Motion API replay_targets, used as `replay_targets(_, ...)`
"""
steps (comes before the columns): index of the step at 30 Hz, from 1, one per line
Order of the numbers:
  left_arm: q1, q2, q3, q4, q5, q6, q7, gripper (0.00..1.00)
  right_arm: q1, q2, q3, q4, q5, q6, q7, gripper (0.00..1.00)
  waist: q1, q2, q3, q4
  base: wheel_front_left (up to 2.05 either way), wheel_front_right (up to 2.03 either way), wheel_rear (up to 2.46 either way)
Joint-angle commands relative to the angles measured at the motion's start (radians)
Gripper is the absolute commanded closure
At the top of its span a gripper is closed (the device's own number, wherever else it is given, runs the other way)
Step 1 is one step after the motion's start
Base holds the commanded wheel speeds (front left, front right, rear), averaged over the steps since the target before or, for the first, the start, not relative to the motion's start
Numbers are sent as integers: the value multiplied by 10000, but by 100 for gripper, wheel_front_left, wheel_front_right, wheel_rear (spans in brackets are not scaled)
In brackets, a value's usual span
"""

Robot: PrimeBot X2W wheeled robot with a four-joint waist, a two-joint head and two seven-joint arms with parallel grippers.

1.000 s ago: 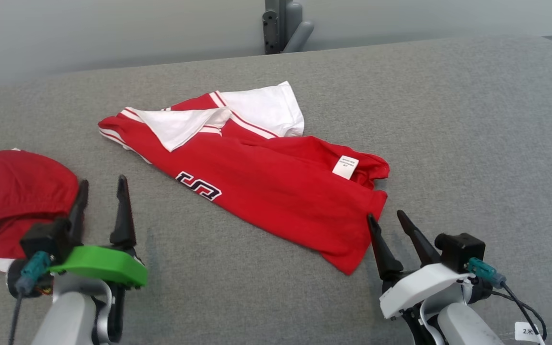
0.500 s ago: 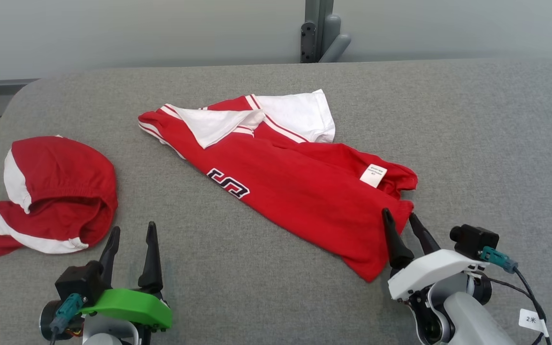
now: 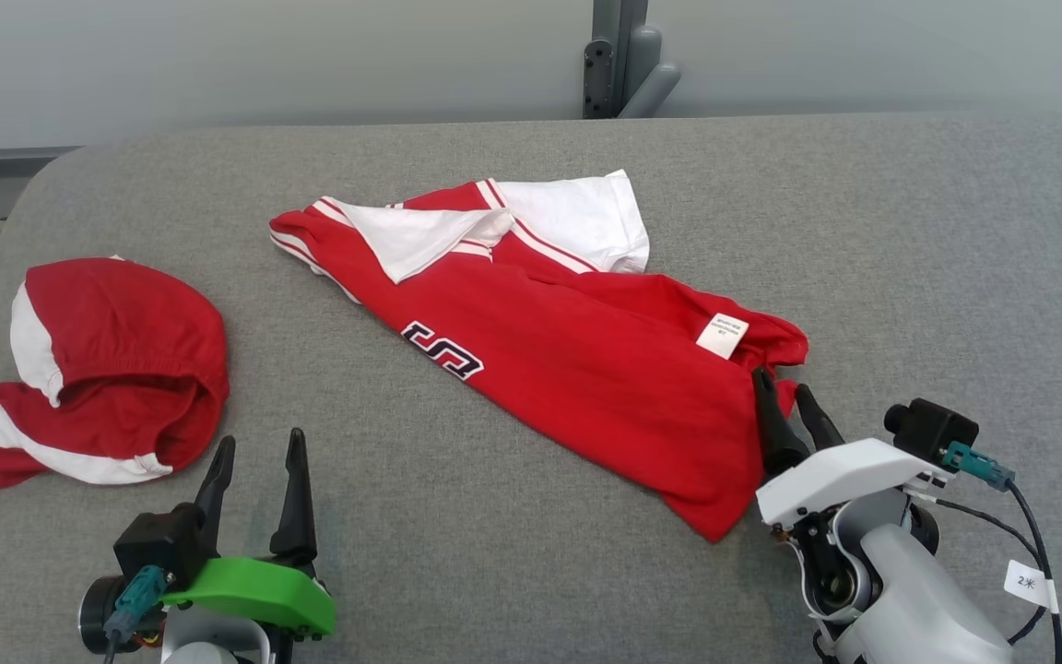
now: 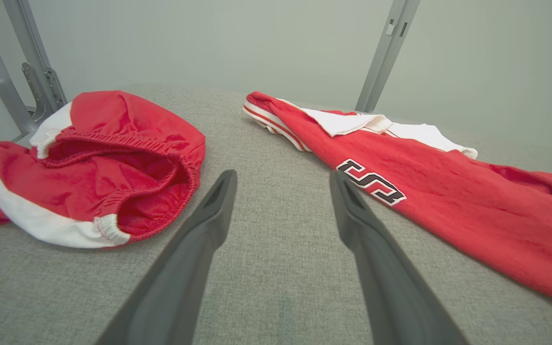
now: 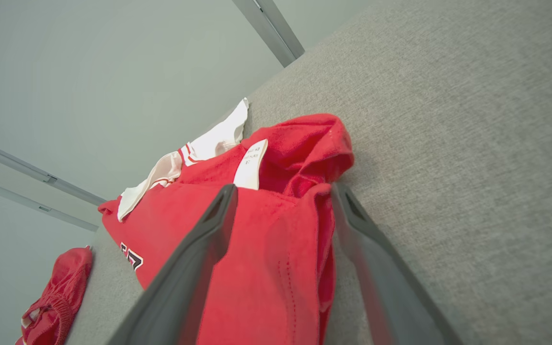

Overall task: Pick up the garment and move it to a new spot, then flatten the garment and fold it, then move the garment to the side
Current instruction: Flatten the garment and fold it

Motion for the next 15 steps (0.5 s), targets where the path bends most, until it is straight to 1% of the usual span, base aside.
replay_targets(1,71,-54,72,37,143,-74,-24,0,-223,-29,39,170,363,0,-40,27,0,0,69,-1,0,0,0)
replay_targets(2,51,-71,87,59,183,-98,-24,0,-290,-31,93,265,561,0,-38,46,0,0,90,3,0,0,0)
replay_targets(3,31,-85,109,80,198,-108,-24,0,-363,-29,146,324,733,0,-40,56,0,0,108,5,0,0,0)
replay_targets(5,-8,-101,158,115,217,-151,-24,0,-454,-35,237,569,1098,0,-40,71,0,0,134,12,0,0,0)
replay_targets(7,-52,-124,216,141,241,-162,-24,0,-597,-27,394,733,1364,1,-40,78,0,0,159,18,0,0,0)
replay_targets(8,-75,-135,249,149,253,-175,-24,0,-643,-31,447,808,1444,1,-40,84,0,0,171,16,0,0,0)
replay_targets(9,-96,-145,279,153,267,-182,-24,0,-690,-40,473,859,1461,1,-40,100,0,0,182,11,0,0,0)
replay_targets(15,-106,-188,458,115,321,-245,-24,0,-753,-150,247,1019,1167,1,-40,100,0,0,196,-65,0,0,0)
